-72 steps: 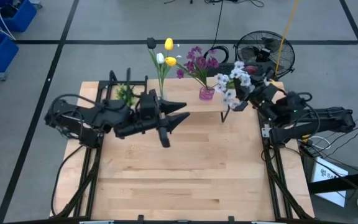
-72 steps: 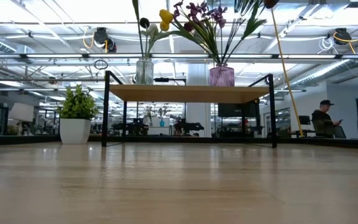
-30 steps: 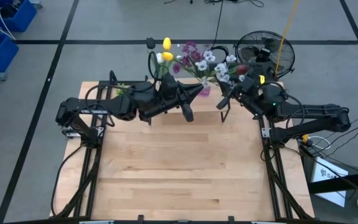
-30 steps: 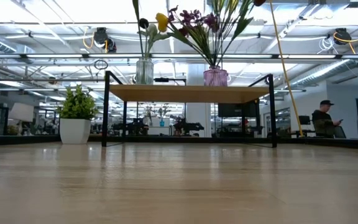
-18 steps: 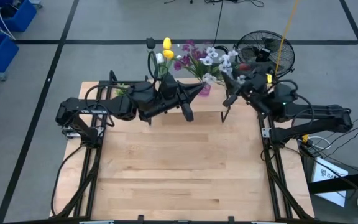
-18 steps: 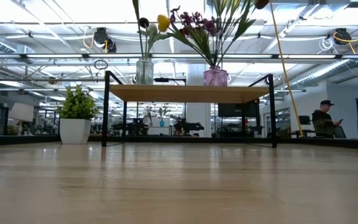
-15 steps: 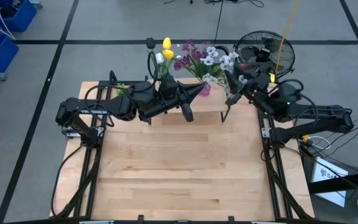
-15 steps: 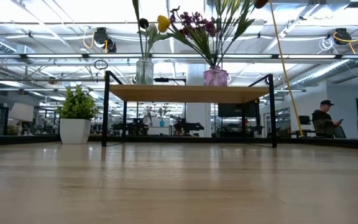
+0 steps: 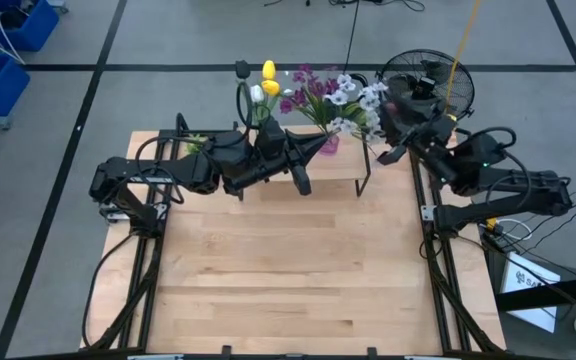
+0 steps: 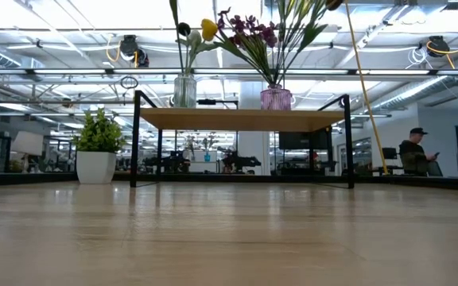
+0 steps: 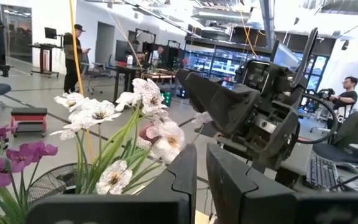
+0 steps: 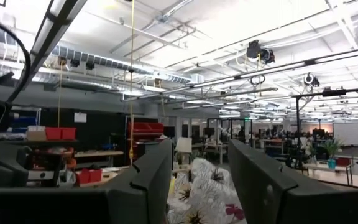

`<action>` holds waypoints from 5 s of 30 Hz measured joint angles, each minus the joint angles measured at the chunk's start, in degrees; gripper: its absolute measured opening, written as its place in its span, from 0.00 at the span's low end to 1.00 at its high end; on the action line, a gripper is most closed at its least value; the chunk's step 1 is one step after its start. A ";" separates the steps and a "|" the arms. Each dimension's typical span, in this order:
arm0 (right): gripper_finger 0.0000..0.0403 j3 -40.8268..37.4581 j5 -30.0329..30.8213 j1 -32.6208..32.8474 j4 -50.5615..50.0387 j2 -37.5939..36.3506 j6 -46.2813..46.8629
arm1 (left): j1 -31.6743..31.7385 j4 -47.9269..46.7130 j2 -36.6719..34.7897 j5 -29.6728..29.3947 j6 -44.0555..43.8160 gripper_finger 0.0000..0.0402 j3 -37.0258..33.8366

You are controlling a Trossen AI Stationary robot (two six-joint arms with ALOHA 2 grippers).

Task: Pick and place flowers into a vace then onto a shelf
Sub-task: Return to Home Position

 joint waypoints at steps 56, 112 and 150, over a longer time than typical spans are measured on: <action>0.34 -0.62 -22.07 19.93 -72.52 -37.87 29.65 | -22.60 -27.96 -54.35 8.22 3.75 0.11 -39.11; 0.34 -57.16 -34.45 19.76 -21.01 -50.01 30.60 | -22.44 27.35 -78.77 -0.59 8.85 0.11 -100.21; 0.34 -57.33 -34.38 19.76 -20.98 -49.98 30.43 | -22.45 27.44 -78.79 -0.59 8.87 0.11 -100.21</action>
